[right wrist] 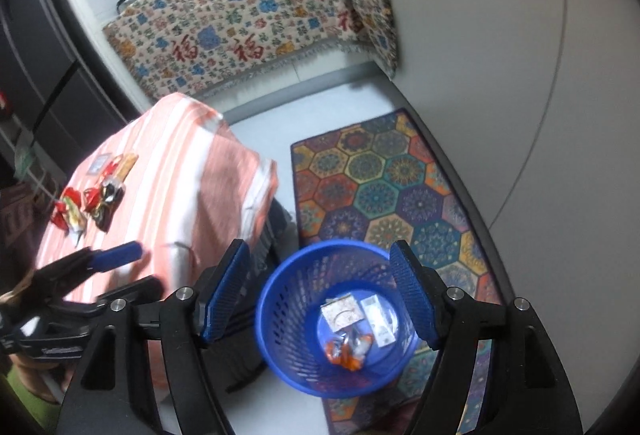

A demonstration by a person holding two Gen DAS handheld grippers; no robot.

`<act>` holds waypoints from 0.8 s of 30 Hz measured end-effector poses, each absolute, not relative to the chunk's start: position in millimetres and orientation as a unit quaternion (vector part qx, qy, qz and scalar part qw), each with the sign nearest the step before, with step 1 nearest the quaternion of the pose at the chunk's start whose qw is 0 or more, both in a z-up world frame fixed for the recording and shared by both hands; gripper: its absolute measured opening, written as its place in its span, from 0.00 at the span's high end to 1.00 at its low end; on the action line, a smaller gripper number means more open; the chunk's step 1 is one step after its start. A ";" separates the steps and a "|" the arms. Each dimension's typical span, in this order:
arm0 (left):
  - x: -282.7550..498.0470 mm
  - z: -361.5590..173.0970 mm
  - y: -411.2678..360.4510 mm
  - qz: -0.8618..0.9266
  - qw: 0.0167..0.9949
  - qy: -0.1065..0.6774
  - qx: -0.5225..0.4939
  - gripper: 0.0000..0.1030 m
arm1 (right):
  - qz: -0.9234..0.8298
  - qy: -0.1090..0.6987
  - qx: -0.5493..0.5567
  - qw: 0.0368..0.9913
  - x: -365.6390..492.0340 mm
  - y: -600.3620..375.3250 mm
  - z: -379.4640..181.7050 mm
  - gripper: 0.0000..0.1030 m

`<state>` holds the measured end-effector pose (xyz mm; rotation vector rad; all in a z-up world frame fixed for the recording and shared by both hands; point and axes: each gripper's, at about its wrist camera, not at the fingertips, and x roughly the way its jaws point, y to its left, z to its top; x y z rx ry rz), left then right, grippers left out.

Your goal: Collect trash

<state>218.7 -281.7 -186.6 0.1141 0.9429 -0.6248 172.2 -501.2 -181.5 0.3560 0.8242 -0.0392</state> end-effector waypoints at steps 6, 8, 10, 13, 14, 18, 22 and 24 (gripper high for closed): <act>184.3 -182.3 -180.0 -0.214 0.873 0.432 0.075 0.25 | 0.026 0.376 0.087 0.922 182.3 -414.5 -168.6 0.20; 178.3 -183.8 -145.0 -0.176 0.882 0.431 0.079 0.25 | 0.058 0.377 0.063 0.922 185.2 -376.9 -169.8 0.20; 176.9 -186.0 -107.3 -0.141 0.887 0.434 0.067 0.25 | 0.092 0.378 0.036 0.920 188.4 -331.8 -172.9 0.19; 184.1 -187.1 -65.1 -0.104 0.892 0.438 0.042 0.25 | 0.129 0.384 -0.009 0.914 192.7 -274.2 -179.4 0.17; 188.4 -187.0 -52.3 -0.095 0.895 0.435 0.035 0.25 | 0.137 0.385 -0.023 0.912 195.4 -257.4 -181.4 0.14; 215.4 -194.5 -18.7 -0.063 0.893 0.445 0.028 0.25 | 0.149 0.391 -0.052 0.907 214.1 -210.3 -188.8 0.09; 230.7 -196.4 -1.7 -0.051 0.893 0.447 0.022 0.25 | 0.148 0.405 -0.062 0.900 233.6 -183.5 -198.1 0.08; 239.8 -197.3 -0.5 -0.054 0.892 0.448 0.034 0.22 | 0.145 0.410 -0.070 0.898 243.3 -174.3 -203.1 0.08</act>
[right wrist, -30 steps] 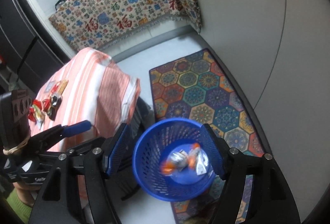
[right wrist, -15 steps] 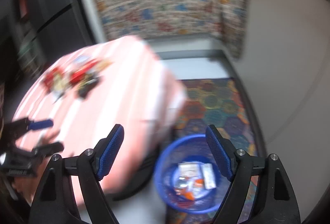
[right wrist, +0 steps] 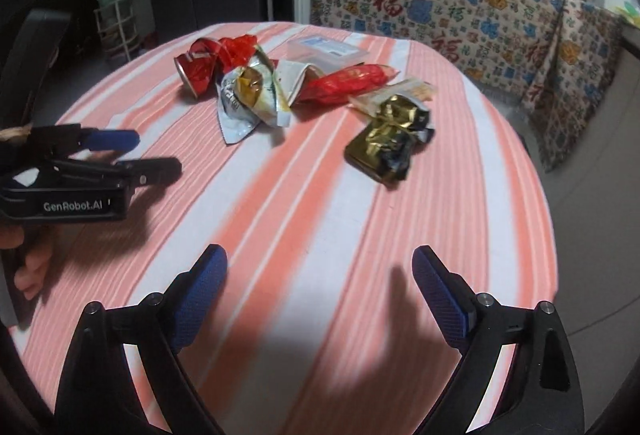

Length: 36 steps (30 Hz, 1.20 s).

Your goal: Collect trash

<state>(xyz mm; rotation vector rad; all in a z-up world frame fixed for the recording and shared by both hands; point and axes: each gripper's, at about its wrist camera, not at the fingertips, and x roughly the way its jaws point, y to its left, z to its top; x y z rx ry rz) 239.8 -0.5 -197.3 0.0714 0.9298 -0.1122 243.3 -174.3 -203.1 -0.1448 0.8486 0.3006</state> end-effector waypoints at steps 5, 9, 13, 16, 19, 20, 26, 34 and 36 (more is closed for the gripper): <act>247.2 -201.7 0.4 -0.060 0.891 0.447 0.051 0.15 | 0.140 0.418 -0.073 0.895 247.7 -170.2 -207.8 0.05; 246.6 -202.9 1.1 -0.057 0.891 0.447 0.056 0.13 | 0.150 0.434 -0.039 0.887 251.9 -179.0 -211.7 0.02; 247.6 -202.8 -0.2 -0.056 0.891 0.447 0.056 0.12 | 0.147 0.433 -0.043 0.888 249.1 -176.9 -210.6 0.01; 248.3 -203.4 1.1 -0.057 0.891 0.448 0.055 0.12 | 0.147 0.432 -0.043 0.889 247.7 -176.5 -210.3 0.01; 247.9 -203.6 -0.2 -0.058 0.891 0.448 0.055 0.12 | 0.149 0.434 -0.043 0.888 251.0 -178.7 -210.6 0.01; 247.7 -203.6 -0.2 -0.058 0.891 0.448 0.055 0.12 | 0.149 0.434 -0.043 0.887 251.0 -178.8 -210.8 0.01; 247.5 -203.4 0.1 -0.058 0.891 0.448 0.054 0.12 | 0.149 0.434 -0.043 0.888 250.9 -179.0 -210.5 0.01; 247.7 -203.5 0.6 -0.058 0.891 0.448 0.055 0.12 | 0.150 0.433 -0.043 0.888 250.8 -179.7 -210.5 0.01; 246.9 -203.9 -1.0 -0.058 0.891 0.448 0.055 0.12 | 0.150 0.433 -0.043 0.888 251.0 -179.9 -210.7 0.01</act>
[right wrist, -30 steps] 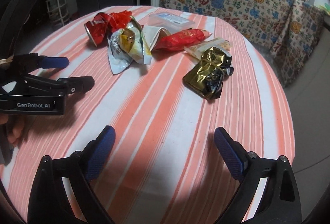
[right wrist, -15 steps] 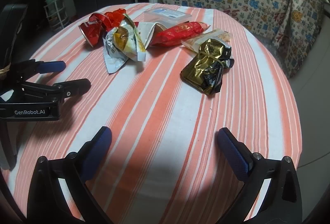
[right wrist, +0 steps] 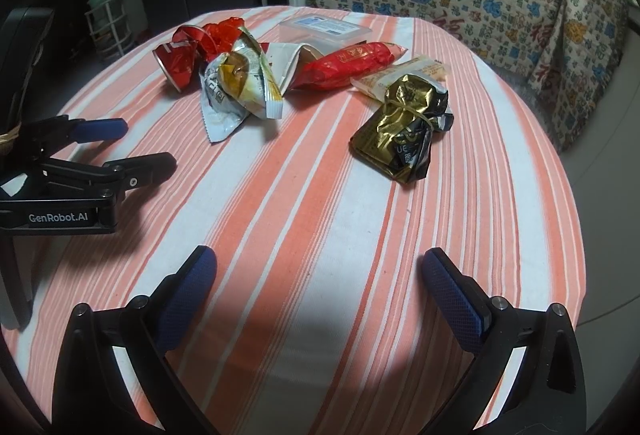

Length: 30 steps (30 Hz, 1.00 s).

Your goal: Collect trash

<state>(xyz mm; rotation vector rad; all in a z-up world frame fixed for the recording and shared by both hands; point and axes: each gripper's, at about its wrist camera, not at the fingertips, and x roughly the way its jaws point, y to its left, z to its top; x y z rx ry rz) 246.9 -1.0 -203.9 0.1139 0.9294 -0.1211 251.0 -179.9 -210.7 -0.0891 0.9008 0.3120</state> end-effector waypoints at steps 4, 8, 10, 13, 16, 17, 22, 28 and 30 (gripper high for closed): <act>247.3 -203.5 0.3 -0.058 0.891 0.448 0.055 0.12 | 0.152 0.434 -0.043 0.887 250.8 -180.2 -210.6 0.01; 247.2 -203.4 0.3 -0.059 0.891 0.448 0.055 0.12 | 0.151 0.433 -0.044 0.887 250.4 -179.7 -210.6 0.01; 246.8 -203.9 -1.1 -0.059 0.891 0.448 0.055 0.12 | 0.151 0.433 -0.043 0.887 250.4 -179.5 -210.7 0.01; 246.7 -203.8 -1.0 -0.059 0.891 0.448 0.055 0.12 | 0.151 0.433 -0.044 0.887 250.3 -179.6 -210.8 0.00; 247.3 -203.3 0.6 -0.059 0.891 0.448 0.055 0.12 | 0.152 0.433 -0.043 0.887 250.7 -179.8 -210.9 0.00; 247.0 -203.5 0.1 -0.059 0.891 0.448 0.055 0.12 | 0.152 0.433 -0.044 0.887 250.3 -179.8 -210.9 0.00; 246.7 -203.7 -0.9 -0.059 0.891 0.448 0.055 0.12 | 0.152 0.433 -0.044 0.887 250.7 -179.6 -210.8 0.00; 247.1 -203.4 0.2 -0.059 0.891 0.448 0.055 0.12 | 0.153 0.433 -0.044 0.887 250.6 -180.2 -210.9 0.00; 246.6 -203.7 -1.1 -0.059 0.891 0.448 0.055 0.12 | 0.154 0.434 -0.045 0.887 250.6 -180.2 -210.9 0.00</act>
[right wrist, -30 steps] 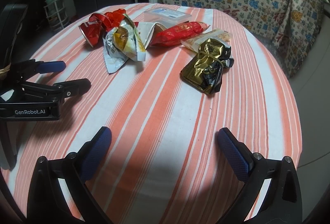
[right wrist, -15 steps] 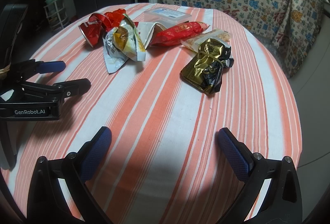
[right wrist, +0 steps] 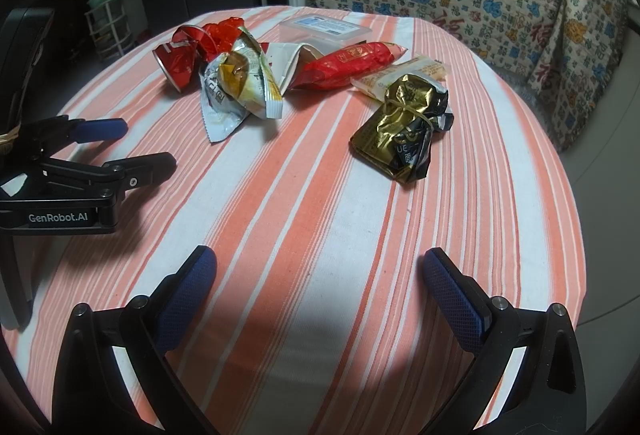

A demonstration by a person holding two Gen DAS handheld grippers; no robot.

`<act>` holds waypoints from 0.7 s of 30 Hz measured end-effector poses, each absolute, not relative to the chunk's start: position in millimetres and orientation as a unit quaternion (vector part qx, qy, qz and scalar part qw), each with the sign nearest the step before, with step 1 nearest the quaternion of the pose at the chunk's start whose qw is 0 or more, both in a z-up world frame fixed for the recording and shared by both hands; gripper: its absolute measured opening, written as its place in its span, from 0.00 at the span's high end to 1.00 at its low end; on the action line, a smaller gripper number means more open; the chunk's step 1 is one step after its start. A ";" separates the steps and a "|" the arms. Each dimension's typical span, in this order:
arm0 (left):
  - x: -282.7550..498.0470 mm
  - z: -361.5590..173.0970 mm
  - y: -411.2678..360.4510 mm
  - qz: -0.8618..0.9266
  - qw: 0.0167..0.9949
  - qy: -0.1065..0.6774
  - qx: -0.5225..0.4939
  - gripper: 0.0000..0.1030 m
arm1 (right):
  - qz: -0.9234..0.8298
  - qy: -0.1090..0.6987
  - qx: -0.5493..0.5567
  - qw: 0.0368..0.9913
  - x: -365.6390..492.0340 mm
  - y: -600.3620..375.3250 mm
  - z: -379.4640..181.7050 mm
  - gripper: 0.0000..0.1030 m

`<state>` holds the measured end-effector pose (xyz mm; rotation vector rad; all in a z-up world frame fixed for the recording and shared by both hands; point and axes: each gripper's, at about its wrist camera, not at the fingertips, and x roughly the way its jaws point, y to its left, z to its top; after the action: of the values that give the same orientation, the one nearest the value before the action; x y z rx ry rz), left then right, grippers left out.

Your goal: Collect trash

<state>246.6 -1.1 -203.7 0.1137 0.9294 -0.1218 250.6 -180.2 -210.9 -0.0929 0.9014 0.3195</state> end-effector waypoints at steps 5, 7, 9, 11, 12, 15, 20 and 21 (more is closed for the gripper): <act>246.9 -203.3 0.3 -0.059 0.891 0.448 0.055 0.12 | 0.154 0.434 -0.044 0.887 250.8 -180.5 -210.9 0.00; 246.9 -203.3 0.4 -0.059 0.891 0.448 0.055 0.12 | 0.154 0.433 -0.044 0.887 250.9 -180.5 -210.9 0.00; 246.9 -203.3 0.3 -0.059 0.891 0.448 0.055 0.12 | 0.154 0.434 -0.044 0.887 250.7 -180.5 -210.9 0.00; 246.8 -203.2 0.6 -0.059 0.891 0.448 0.055 0.12 | 0.155 0.434 -0.045 0.887 250.8 -180.5 -210.9 0.00; 246.8 -203.2 0.5 -0.059 0.891 0.448 0.055 0.12 | 0.155 0.434 -0.045 0.887 250.8 -180.5 -210.9 0.00; 246.4 -203.6 -0.2 -0.060 0.891 0.448 0.054 0.12 | 0.156 0.434 -0.045 0.886 251.1 -180.5 -211.0 0.00; 248.8 -204.3 -3.8 -0.059 0.887 0.455 0.054 0.06 | 0.157 0.434 -0.045 0.886 251.3 -180.1 -211.2 0.00; 248.1 -202.9 -2.4 -0.063 0.885 0.458 0.052 0.06 | 0.158 0.434 -0.045 0.886 251.4 -180.1 -211.2 0.00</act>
<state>248.1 -2.4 -202.9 0.1085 0.9516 -0.1319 251.4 -180.1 -211.2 -0.0940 0.9021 0.3276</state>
